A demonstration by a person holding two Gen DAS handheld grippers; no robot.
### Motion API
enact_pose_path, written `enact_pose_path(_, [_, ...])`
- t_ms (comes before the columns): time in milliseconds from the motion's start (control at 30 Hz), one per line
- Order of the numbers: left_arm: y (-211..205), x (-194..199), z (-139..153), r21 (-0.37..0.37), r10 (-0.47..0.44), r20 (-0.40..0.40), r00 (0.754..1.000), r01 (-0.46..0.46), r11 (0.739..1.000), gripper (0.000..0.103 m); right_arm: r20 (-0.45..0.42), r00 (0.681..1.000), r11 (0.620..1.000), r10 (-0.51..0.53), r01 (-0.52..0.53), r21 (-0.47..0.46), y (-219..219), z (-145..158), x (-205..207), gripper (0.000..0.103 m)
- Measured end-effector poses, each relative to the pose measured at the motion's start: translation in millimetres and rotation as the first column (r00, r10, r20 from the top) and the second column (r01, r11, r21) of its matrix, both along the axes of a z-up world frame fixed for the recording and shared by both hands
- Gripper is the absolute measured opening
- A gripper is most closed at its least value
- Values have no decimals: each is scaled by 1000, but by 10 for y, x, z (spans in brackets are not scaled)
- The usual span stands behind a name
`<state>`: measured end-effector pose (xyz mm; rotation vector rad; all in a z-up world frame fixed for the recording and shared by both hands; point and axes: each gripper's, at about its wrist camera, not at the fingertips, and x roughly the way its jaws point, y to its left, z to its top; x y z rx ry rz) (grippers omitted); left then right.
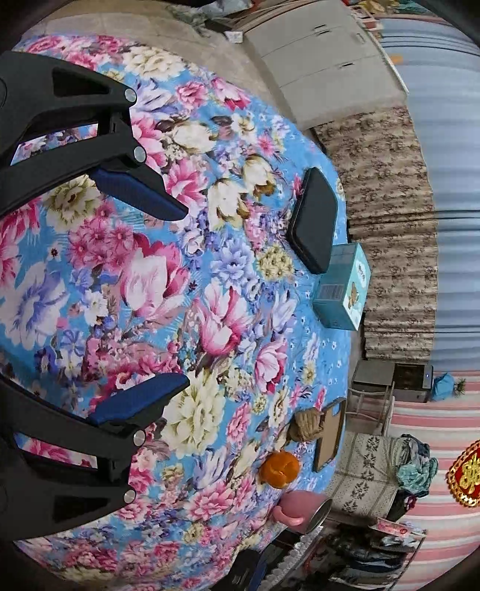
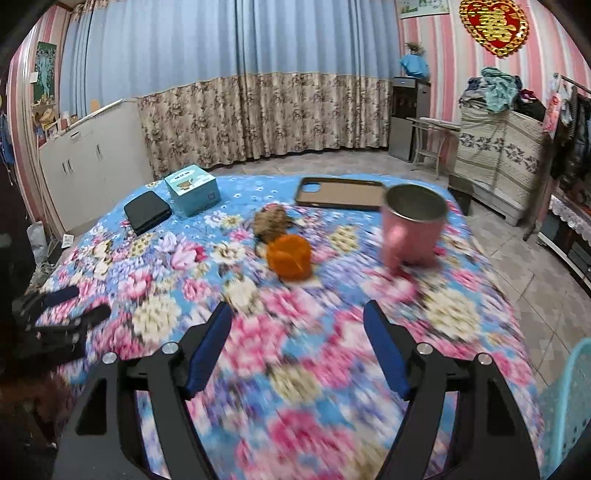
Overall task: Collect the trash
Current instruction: 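Move both open tools back over the bed toward the orange peel, then grasp the orange peel half with the right tool while the left tool grasps the brown cloth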
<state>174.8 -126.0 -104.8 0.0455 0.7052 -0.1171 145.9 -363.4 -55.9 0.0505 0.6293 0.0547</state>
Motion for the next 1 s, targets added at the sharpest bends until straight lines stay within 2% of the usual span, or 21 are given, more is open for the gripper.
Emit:
enact_pose_path(100, [39,-22,1,-26,16,13,1000,-16,1000,82,-16,1000,1000,5,-5,-19,84,-52,265,73])
enact_pose_path(167, [33,-40,10,-13,37,27,999,-37,999,84,-30,1000,1000,-1,0,-29,107,-106,435,73])
enact_pose_path(333, [11,4,-24,9,42,-1,999,-42,999,85,-73,997,999,-25,23,-30,121,-245,772,73])
enact_pose_path(433, [91,32,-37,-22,78,-14,997,-78,997,85,-99,995,999,-34,32,-20,131,-303,935,73])
enact_pose_path(533, [149,38,-41,-57,83,-20,996,-84,995,85,-138,989,998,-42,35,-52,193,-355,1146,73])
enact_pose_path(600, [188,85,-37,-95,78,-30,997,-80,992,85,-173,984,997,-41,30,-64,213,-398,1250,65])
enact_pose_path(633, [195,107,-20,-101,78,-31,997,-80,992,85,-205,978,997,-41,28,-67,218,-438,1314,48])
enact_pose_path(800, [108,330,222,-83,62,16,998,-61,995,85,-199,980,999,-26,20,-35,180,-404,1313,37])
enact_pose_path(1000, [-231,625,483,-59,-12,59,998,15,998,86,-86,996,1000,14,-13,13,55,-205,988,36])
